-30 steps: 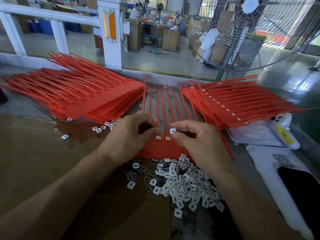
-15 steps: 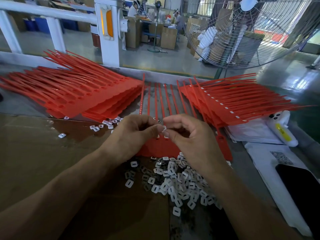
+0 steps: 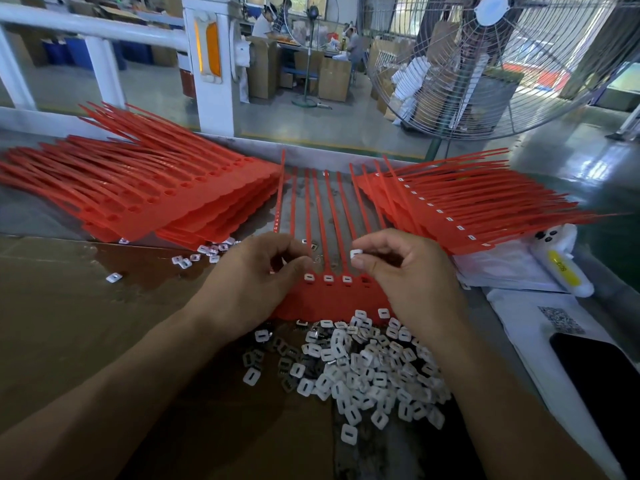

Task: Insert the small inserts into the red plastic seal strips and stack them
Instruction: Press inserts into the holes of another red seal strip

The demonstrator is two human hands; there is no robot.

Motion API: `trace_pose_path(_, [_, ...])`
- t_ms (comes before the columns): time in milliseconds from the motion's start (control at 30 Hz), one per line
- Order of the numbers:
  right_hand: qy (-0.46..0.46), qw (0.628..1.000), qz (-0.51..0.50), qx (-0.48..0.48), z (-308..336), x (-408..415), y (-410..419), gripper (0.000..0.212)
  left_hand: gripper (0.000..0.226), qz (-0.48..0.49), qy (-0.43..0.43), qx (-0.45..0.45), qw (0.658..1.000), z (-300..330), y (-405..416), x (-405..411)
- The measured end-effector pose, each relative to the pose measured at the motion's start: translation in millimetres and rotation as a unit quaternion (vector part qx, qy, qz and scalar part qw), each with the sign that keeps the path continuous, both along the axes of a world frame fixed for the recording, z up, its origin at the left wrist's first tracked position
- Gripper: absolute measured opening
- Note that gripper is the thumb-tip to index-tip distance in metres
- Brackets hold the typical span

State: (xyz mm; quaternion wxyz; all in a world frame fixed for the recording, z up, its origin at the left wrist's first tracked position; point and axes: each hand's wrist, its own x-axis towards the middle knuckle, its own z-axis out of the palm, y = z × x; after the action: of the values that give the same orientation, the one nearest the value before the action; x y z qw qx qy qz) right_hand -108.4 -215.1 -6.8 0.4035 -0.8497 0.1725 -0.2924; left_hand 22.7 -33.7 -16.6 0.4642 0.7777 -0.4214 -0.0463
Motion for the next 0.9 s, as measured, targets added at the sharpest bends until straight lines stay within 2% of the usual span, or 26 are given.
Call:
trace_pose_path(133, [0.036, 0.998, -0.056, 0.002, 0, -4, -17, 0.014, 0.013, 0.017, -0.105, 0.077, 0.991, -3, 1, 6])
trace_pose_path(300, [0.098, 0.993, -0.061, -0.018, -2, -5, -23, 0.013, 0.019, 0.009, -0.139, 0.108, 0.984, -2, 2, 5])
trace_pose_path(600, [0.157, 0.984, -0.048, -0.066, -9, -2, -24, 0.010, 0.020, -0.004, -0.139, 0.117, 0.983, -4, 2, 8])
trace_pose_path(900, [0.163, 0.982, -0.048, -0.080, -11, 1, -19, 0.011, 0.020, -0.009, -0.127, 0.124, 0.984, -5, 3, 8])
